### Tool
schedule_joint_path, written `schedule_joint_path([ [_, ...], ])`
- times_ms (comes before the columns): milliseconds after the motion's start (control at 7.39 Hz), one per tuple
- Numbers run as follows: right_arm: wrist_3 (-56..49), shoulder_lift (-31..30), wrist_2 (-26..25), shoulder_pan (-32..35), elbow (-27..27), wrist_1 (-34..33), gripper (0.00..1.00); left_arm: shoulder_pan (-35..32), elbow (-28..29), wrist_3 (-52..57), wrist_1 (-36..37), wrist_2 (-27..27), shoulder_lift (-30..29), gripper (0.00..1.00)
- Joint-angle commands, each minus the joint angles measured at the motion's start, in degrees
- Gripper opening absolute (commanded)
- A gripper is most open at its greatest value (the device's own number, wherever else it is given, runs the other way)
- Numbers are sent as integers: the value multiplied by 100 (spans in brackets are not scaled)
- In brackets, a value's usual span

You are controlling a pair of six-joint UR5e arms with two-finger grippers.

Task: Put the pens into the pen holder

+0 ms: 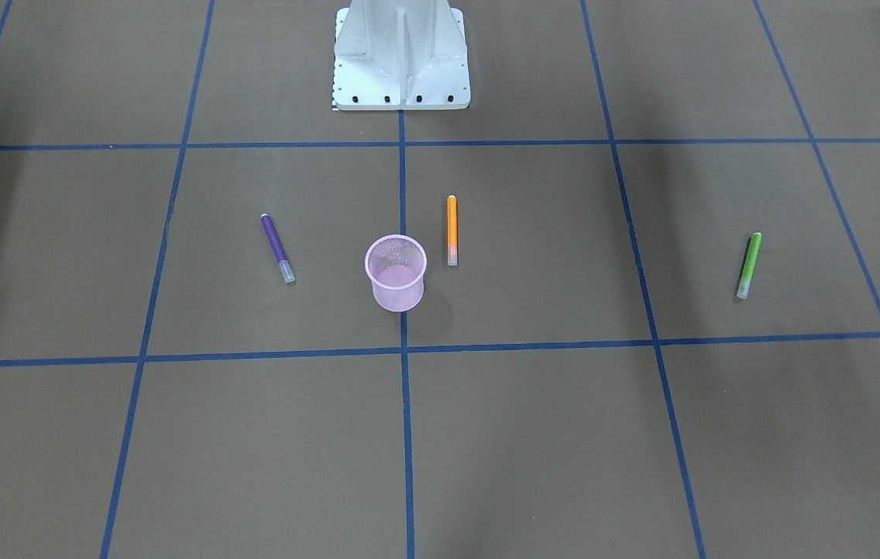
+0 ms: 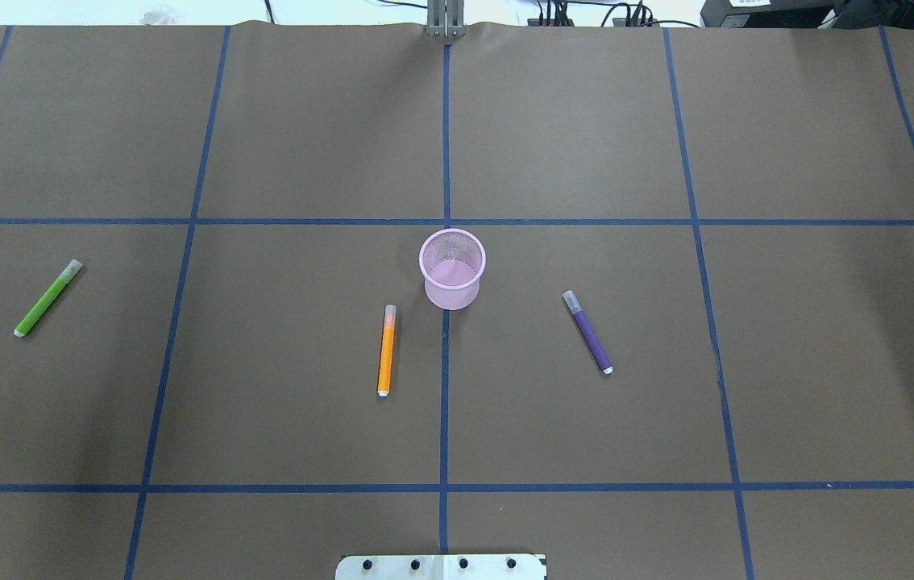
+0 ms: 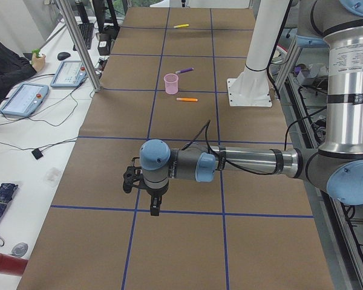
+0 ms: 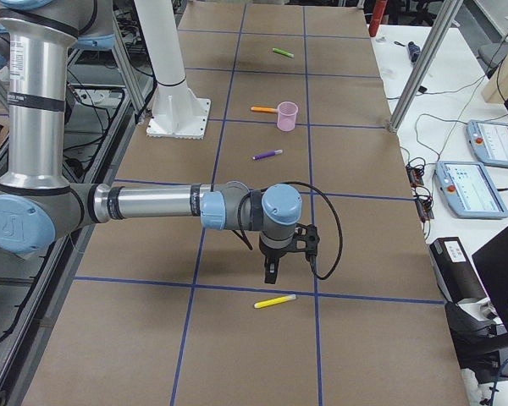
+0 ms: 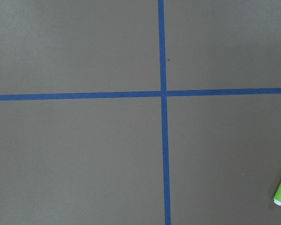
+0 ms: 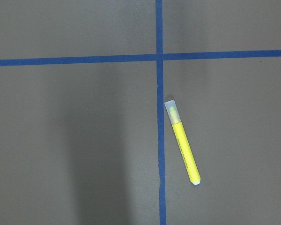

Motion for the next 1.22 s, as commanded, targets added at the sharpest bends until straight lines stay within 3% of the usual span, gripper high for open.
schedule_joint_path([
  [0,6,9,0,0,8,0,100,0,14,24,-6,25,17,100],
  [676,-2,9,0,0,26,0,100,0,-12,-3,-32,-1,-79,100],
  [1082,-29,9,9,0,61,0,99,445,-99,-221,-384,-528,-445,100],
])
